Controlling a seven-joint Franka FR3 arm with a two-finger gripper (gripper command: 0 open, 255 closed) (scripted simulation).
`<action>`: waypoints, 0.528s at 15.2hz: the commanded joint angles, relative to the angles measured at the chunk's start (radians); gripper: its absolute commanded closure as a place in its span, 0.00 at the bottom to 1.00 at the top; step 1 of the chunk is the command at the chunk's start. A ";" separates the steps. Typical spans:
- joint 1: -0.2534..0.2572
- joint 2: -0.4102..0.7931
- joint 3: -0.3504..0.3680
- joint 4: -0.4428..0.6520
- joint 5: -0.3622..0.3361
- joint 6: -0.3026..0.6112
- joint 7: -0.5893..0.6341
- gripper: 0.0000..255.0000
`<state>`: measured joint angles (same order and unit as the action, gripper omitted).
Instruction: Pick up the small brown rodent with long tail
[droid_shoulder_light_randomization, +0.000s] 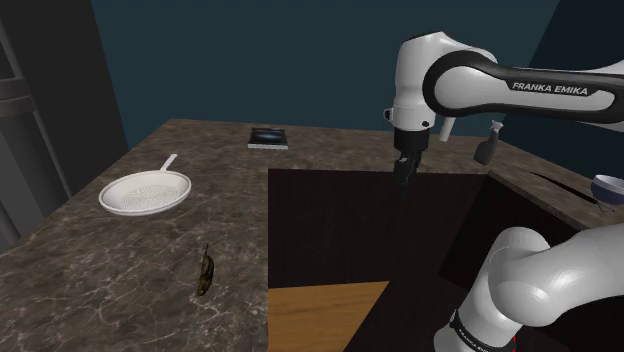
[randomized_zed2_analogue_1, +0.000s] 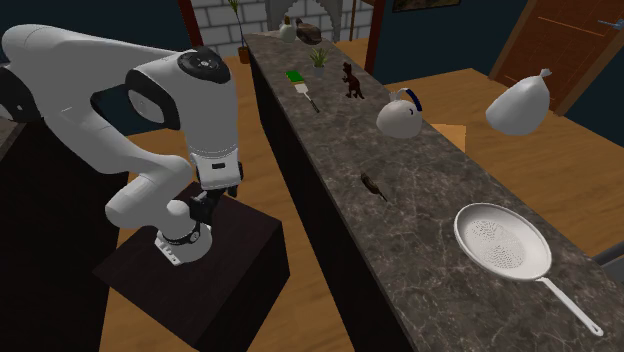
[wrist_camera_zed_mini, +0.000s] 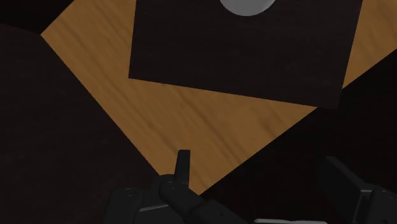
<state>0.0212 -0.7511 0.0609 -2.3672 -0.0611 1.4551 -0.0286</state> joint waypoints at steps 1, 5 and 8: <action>0.000 0.000 0.000 0.000 0.000 0.000 0.000 0.00; 0.017 0.053 0.072 -0.017 0.066 0.093 0.109 0.00; 0.028 0.107 0.126 -0.016 0.106 0.166 0.188 0.00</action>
<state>0.0484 -0.6655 0.1733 -2.3802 0.0350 1.5885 0.1362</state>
